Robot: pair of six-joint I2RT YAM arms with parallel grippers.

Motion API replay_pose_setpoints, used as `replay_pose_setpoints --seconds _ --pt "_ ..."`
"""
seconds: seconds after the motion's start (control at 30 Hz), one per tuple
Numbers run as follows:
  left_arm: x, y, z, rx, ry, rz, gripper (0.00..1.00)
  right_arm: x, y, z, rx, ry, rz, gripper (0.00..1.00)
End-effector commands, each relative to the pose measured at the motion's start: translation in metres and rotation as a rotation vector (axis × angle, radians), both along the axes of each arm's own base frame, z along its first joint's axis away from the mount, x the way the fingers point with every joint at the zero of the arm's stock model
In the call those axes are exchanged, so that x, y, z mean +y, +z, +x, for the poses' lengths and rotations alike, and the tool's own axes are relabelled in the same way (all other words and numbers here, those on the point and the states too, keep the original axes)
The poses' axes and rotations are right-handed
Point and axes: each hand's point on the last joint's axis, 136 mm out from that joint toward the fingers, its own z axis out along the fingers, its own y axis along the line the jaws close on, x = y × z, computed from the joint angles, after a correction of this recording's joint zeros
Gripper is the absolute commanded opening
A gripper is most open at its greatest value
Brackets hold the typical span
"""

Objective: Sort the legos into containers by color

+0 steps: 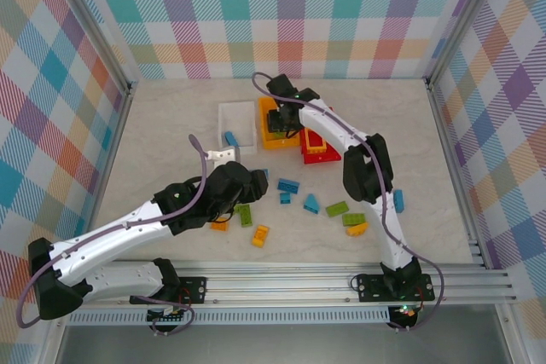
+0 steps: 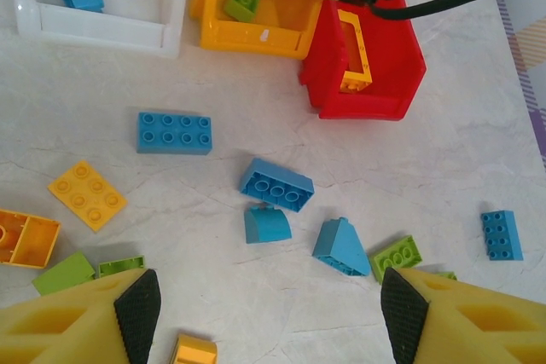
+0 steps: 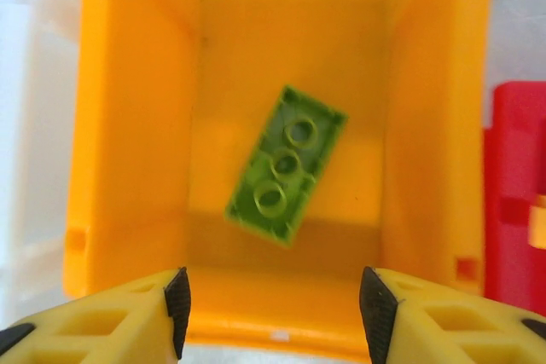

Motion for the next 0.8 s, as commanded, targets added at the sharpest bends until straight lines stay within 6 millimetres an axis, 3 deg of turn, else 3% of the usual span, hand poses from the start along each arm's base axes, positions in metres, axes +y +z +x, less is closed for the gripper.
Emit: replay_pose_setpoints --seconds 0.0,0.2,0.47,0.6,0.77 --pt "-0.013 0.013 0.003 -0.025 -0.029 -0.025 0.71 -0.007 0.077 -0.008 -0.125 0.003 0.055 0.58" --pt "-0.014 0.012 0.004 -0.022 -0.032 -0.016 0.72 -0.029 0.125 -0.030 -0.207 -0.012 0.080 0.58" --pt "-0.018 0.010 0.003 -0.001 -0.057 0.013 0.73 -0.066 0.165 -0.078 -0.274 -0.032 0.121 0.58" --pt "-0.047 0.004 0.003 0.038 -0.156 0.010 0.72 -0.104 0.176 -0.116 -0.289 -0.096 0.110 0.60" --pt "-0.110 -0.008 0.004 0.099 -0.307 -0.031 0.71 -0.166 0.163 -0.170 -0.249 -0.240 0.080 0.62"
